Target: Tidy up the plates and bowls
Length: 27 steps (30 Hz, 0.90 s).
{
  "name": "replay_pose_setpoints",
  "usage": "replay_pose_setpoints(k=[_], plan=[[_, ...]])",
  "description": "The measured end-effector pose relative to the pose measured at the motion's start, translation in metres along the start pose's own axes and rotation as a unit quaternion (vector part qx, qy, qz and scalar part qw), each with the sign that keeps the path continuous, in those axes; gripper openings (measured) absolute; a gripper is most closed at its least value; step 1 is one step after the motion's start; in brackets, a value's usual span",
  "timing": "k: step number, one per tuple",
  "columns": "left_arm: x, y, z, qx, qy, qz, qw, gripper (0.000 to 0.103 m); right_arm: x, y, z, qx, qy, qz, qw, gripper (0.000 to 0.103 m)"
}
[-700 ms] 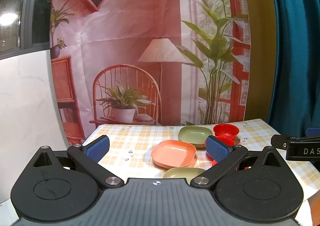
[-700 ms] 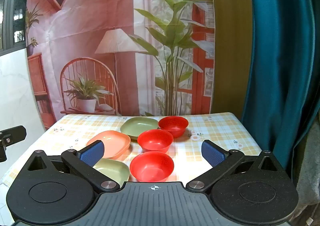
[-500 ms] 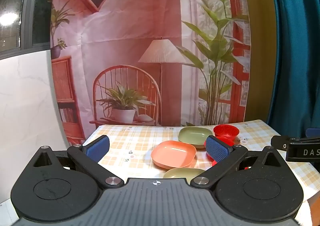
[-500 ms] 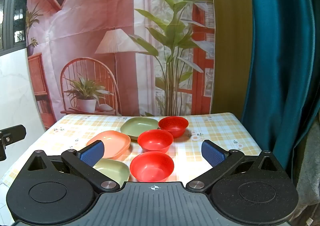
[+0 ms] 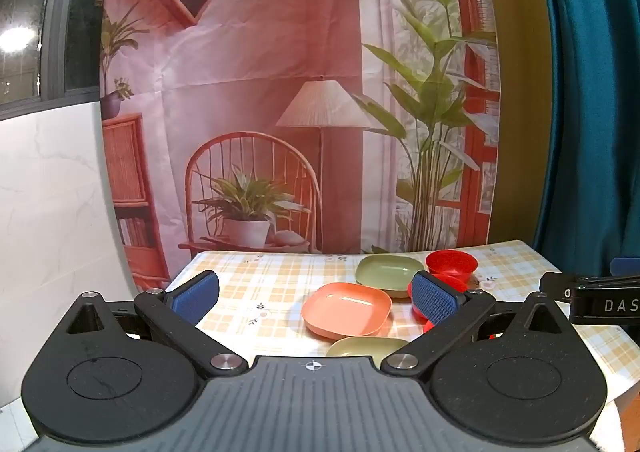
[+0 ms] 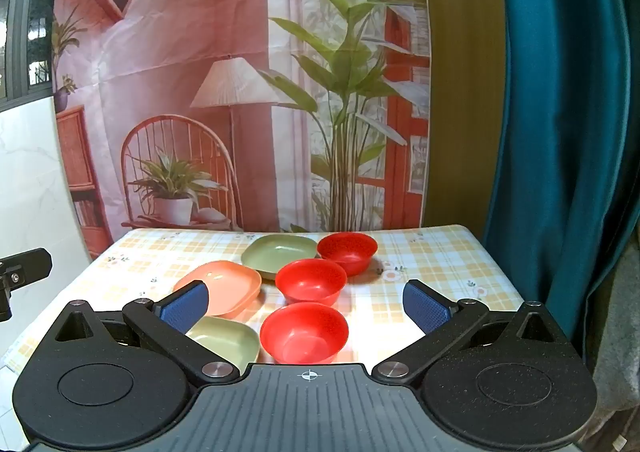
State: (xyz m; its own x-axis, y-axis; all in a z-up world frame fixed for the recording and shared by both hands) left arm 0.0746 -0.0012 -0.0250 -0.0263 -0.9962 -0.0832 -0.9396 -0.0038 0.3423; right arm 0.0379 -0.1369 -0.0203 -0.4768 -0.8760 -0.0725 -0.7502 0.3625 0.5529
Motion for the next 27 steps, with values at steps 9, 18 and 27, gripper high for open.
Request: replay_pose_setpoints(k=[9, 18, 27], plan=[[-0.0001, -0.0001, 0.0003, 0.001, 0.000, 0.000, 1.0000, 0.103, 0.0003, -0.0019, -0.0020, 0.000, 0.000, 0.001, 1.000, 0.103], [0.0006, 0.0012, -0.0009, 0.000, 0.000, 0.000, 1.0000, 0.103, 0.0002, 0.0006, -0.0017, 0.001, 0.000, 0.001, 1.000, 0.103], [0.0011, 0.0032, -0.0017, 0.000, 0.001, 0.000, 1.0000, 0.103, 0.0006, 0.0009, -0.0024, 0.002, 0.001, 0.001, 1.000, 0.103]])
Point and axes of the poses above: each gripper's, at about its wrist camera, not at the fingertips, and y roughly against the way its jaws point, x to its right, z to its underside, the point moved 8 cm from there along -y, roughly the way its jaws point, and after that the axes turned 1 degree about -x, right-handed, at the moved point
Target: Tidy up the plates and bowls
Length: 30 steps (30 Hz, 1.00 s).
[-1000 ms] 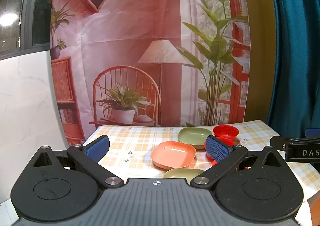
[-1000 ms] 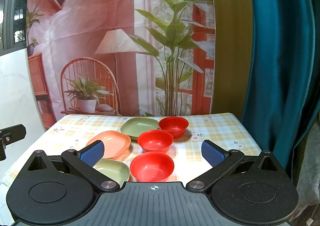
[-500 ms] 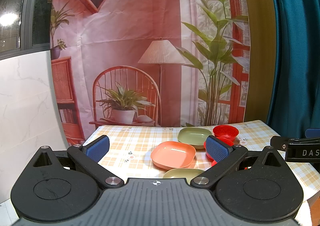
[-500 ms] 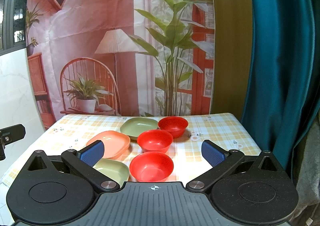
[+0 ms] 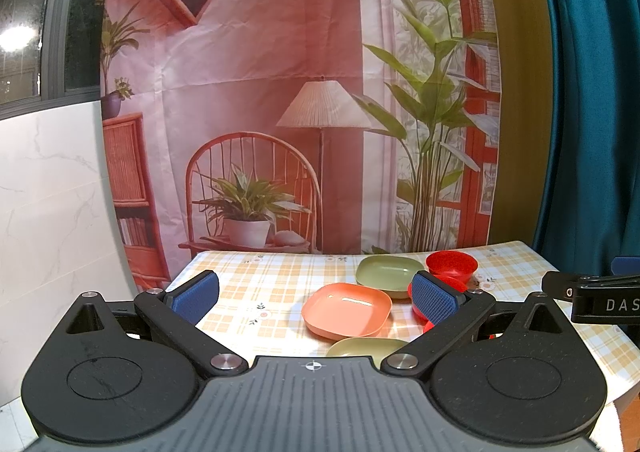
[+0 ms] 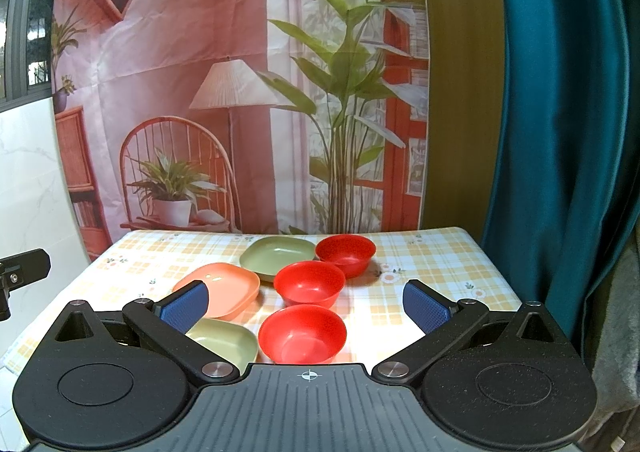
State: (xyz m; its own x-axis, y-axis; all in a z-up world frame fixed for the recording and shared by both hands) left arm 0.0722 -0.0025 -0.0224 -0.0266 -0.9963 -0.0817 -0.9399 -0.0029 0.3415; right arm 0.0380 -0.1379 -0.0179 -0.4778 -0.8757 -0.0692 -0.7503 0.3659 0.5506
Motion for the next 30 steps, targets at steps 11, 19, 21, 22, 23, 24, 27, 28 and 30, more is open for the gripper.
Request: replay_pose_setpoints(k=[11, 19, 21, 22, 23, 24, 27, 28, 30], plan=[[-0.0003, -0.0003, 0.0002, 0.000, 0.000, 0.000, 1.0000, 0.103, 0.0003, -0.0002, -0.0002, 0.000, 0.000, 0.000, 1.000, 0.103], [-0.0002, -0.0001, 0.0000, 0.000, 0.000, 0.000, 1.0000, 0.103, 0.0005, 0.0002, -0.0005, 0.000, 0.000, 0.000, 1.000, 0.103], [-0.0006, -0.0002, 0.0001, 0.000, 0.001, 0.000, 1.0000, 0.103, 0.0005, 0.0003, -0.0006, 0.000, 0.000, 0.000, 1.000, 0.103], [-0.0005, -0.0001, 0.0000, 0.000, 0.001, 0.000, 1.0000, 0.103, 0.0005, 0.0004, -0.0005, 0.000, 0.000, 0.000, 1.000, 0.103], [-0.0006, -0.0003, 0.0001, 0.000, 0.001, 0.000, 1.0000, 0.103, 0.0005, 0.0004, -0.0004, 0.000, 0.000, 0.000, 1.000, 0.103], [-0.0006, -0.0002, 0.0001, 0.000, 0.001, 0.000, 1.0000, 0.103, 0.0005, 0.0003, -0.0005, 0.000, 0.001, -0.001, 1.000, 0.103], [-0.0007, -0.0002, 0.0001, 0.000, 0.001, 0.000, 1.0000, 0.103, 0.0002, 0.0008, -0.0008, 0.000, 0.000, -0.001, 1.000, 0.103], [-0.0005, 0.0001, -0.0001, 0.000, 0.001, 0.000, 1.0000, 0.103, 0.0003, 0.0009, -0.0011, 0.000, 0.000, 0.000, 1.000, 0.103], [-0.0027, -0.0018, -0.0006, 0.000, 0.002, 0.000, 1.0000, 0.103, 0.0002, 0.0007, -0.0008, 0.000, 0.000, -0.001, 1.000, 0.103]])
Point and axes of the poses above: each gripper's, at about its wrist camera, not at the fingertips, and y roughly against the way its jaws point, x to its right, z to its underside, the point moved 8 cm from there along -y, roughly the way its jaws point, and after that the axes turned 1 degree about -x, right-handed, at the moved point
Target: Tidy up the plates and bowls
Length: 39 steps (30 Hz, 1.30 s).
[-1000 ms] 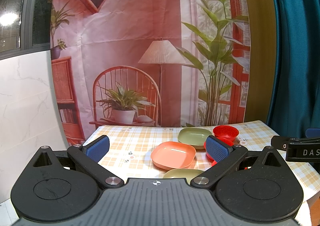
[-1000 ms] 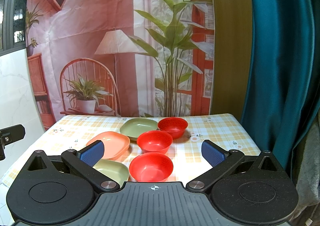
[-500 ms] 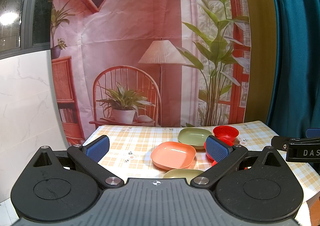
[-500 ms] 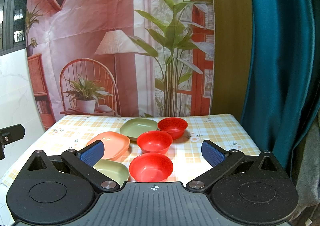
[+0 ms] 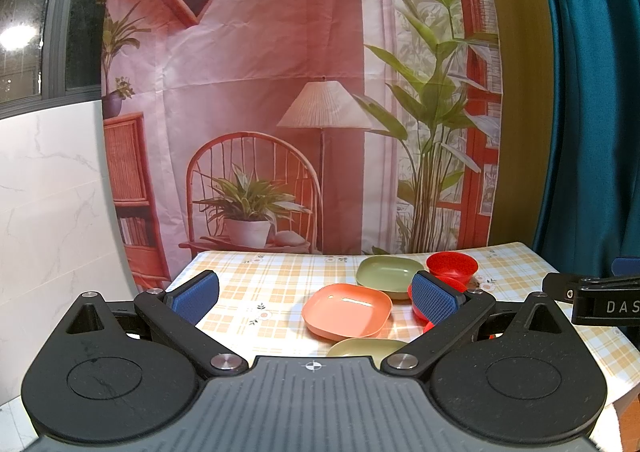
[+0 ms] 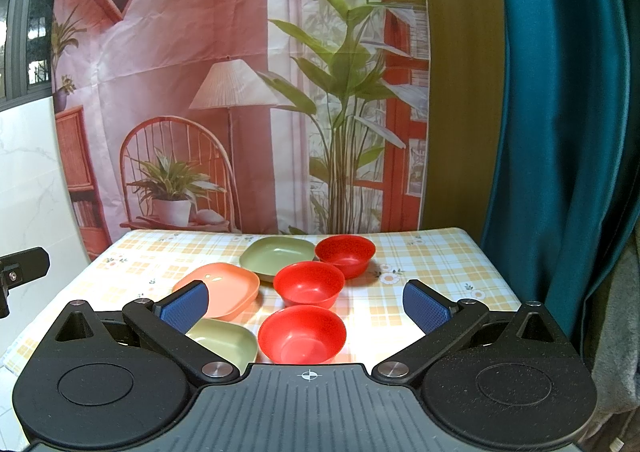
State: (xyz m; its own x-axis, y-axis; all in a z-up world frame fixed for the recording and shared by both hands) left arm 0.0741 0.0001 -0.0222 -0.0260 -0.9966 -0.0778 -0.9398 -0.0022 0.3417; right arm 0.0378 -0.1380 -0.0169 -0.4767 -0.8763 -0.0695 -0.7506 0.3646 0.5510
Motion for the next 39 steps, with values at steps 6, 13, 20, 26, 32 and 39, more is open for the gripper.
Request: replay_pose_setpoints(k=[6, 13, 20, 26, 32, 39], plan=[[-0.001, 0.000, 0.000, 0.000, 0.000, 0.000, 1.0000, 0.103, 0.001, 0.002, -0.002, -0.001, 0.000, -0.001, 1.000, 0.103], [-0.001, 0.000, 0.000, 0.000, 0.000, 0.000, 1.0000, 0.103, 0.000, 0.002, -0.001, -0.001, 0.000, -0.001, 1.000, 0.103], [-0.017, -0.009, -0.011, 0.007, 0.013, -0.014, 0.9998, 0.103, 0.005, -0.002, -0.019, 0.025, -0.010, -0.020, 0.999, 0.103], [-0.028, -0.031, -0.028, 0.019, -0.003, -0.021, 0.9996, 0.103, 0.009, -0.027, -0.044, 0.059, -0.018, -0.047, 0.997, 0.103], [-0.035, -0.058, -0.036, 0.039, 0.010, -0.011, 0.9991, 0.103, 0.008, -0.070, -0.050, 0.061, -0.033, -0.068, 0.995, 0.103], [-0.036, -0.101, -0.014, 0.017, -0.003, -0.005, 0.9998, 0.103, -0.004, -0.115, -0.029, 0.052, -0.032, -0.059, 0.996, 0.103]])
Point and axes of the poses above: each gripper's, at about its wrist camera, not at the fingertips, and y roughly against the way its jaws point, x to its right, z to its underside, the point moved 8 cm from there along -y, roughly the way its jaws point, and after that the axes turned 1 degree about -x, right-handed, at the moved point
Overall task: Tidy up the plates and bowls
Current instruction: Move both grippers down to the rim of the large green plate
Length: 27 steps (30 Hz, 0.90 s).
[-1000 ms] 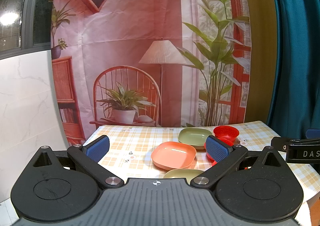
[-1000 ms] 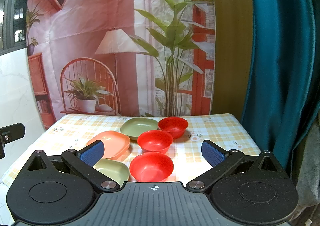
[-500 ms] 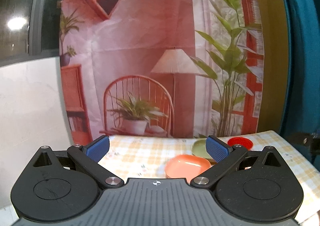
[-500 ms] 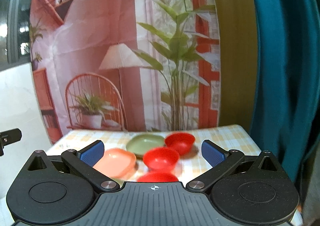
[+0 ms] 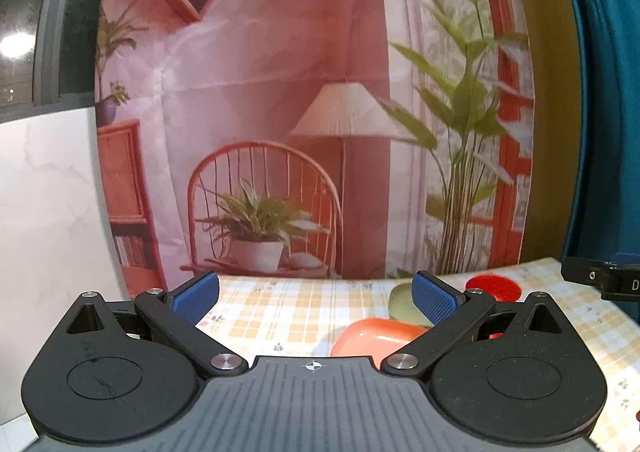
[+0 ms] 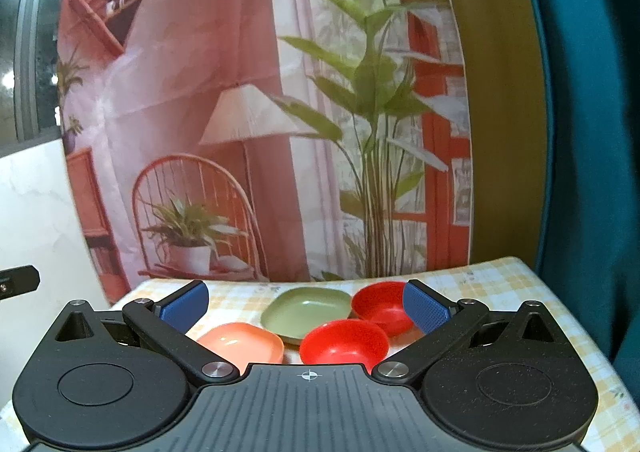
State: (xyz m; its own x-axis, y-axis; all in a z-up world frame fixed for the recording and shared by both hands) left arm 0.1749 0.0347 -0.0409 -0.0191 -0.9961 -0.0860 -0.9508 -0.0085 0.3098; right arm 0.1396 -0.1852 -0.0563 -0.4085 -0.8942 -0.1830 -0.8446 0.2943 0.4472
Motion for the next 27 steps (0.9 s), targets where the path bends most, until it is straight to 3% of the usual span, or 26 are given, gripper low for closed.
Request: replay_pose_setpoints(k=[5, 12, 19, 27], plan=[[-0.004, -0.026, 0.026, -0.021, 0.015, 0.012, 0.9996, 0.103, -0.014, -0.016, 0.031, 0.008, 0.014, -0.015, 1.000, 0.103], [0.004, -0.045, 0.054, -0.042, -0.003, 0.011, 0.9990, 0.103, -0.028, -0.034, 0.071, -0.024, 0.050, 0.000, 0.998, 0.103], [0.011, -0.061, 0.084, -0.088, -0.016, 0.013, 0.9959, 0.103, -0.034, -0.044, 0.107, -0.086, 0.059, -0.006, 0.995, 0.103], [0.014, -0.070, 0.111, -0.130, -0.018, 0.020, 0.9911, 0.095, -0.036, -0.041, 0.126, -0.106, 0.047, -0.022, 0.993, 0.101]])
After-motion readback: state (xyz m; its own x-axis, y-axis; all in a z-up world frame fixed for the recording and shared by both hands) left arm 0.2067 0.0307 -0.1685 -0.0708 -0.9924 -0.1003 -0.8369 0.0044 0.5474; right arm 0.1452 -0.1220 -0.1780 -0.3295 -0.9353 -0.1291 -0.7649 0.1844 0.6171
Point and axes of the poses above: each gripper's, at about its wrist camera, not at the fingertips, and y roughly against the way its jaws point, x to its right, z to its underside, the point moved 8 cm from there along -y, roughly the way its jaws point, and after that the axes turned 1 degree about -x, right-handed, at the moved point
